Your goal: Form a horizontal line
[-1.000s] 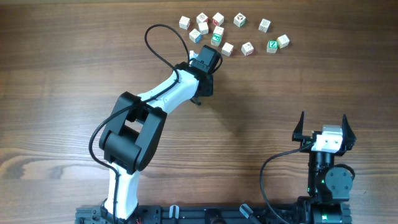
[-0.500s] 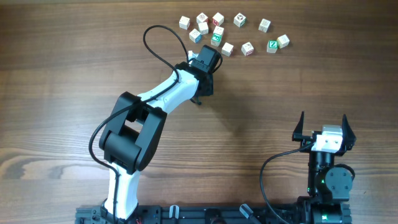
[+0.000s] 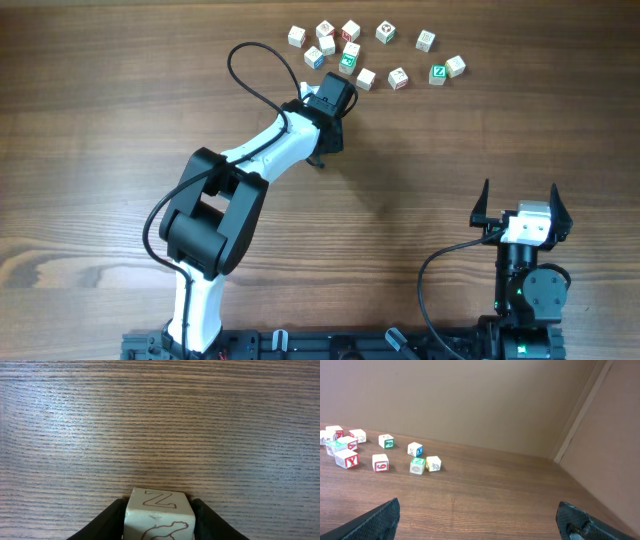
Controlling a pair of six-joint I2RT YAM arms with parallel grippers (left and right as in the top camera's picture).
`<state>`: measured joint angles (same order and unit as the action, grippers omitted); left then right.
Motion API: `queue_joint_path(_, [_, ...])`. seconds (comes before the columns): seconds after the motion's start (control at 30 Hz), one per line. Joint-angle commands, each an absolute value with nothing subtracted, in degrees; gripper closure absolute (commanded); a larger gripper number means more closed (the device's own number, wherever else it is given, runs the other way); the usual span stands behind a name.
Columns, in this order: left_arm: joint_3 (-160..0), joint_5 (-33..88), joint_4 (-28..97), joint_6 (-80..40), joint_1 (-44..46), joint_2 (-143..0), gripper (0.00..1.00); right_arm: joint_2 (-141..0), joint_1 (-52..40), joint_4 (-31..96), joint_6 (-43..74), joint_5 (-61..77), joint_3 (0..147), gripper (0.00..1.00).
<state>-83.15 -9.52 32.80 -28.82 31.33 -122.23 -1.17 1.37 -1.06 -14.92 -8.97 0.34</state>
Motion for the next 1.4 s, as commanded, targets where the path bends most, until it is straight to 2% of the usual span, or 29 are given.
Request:
queue_joint_path(0.0, [-79.72,-5.82,35.20,-30.96,31.38,-126.78,0.56,-0.97,1.13,-1.21,-15.42,-8.05,0.30,0.00])
queue_joint_path(0.77, [-79.72,-5.82,35.59,-33.98,31.33,-126.76,0.56,-0.97,1.15,-1.21,-15.42,-8.05,0.30,0.00])
queue_joint_path(0.97, [-79.72,-5.82,35.62,-36.47,31.31,-126.78,0.53,-0.97,1.15,-1.19,-15.42,-8.05,0.30,0.00])
queue_joint_path(1.1, [-79.75,-6.11,35.33,-32.42,31.31,-126.78,0.43,-0.97,1.13,-1.21,-15.42,-8.05,0.30,0.00])
queue_joint_path(1.13, [-79.92,-7.70,35.79,-31.73,31.29,-126.76,0.37,-0.97,1.13,-1.21,-15.42,-8.05,0.30,0.00])
queue_joint_path(1.17, [-80.09,-9.17,36.45,-31.73,31.18,-126.69,0.26,-0.97,1.15,-1.21,-15.40,-8.05,0.30,0.00])
queue_joint_path(1.2, [-80.60,-11.27,37.80,-31.73,30.87,-126.50,0.04,-0.97,1.15,-1.21,-15.42,-8.05,0.30,0.00])
queue_joint_path(1.23, [-81.03,-12.60,38.81,-31.73,30.55,-126.15,0.00,-0.97,1.15,-1.21,-15.42,-8.05,0.30,0.00])
queue_joint_path(1.37, [-82.37,-13.56,40.18,-29.23,29.04,-121.08,0.00,-0.97,1.15,-1.21,-15.44,-8.05,0.30,0.00])
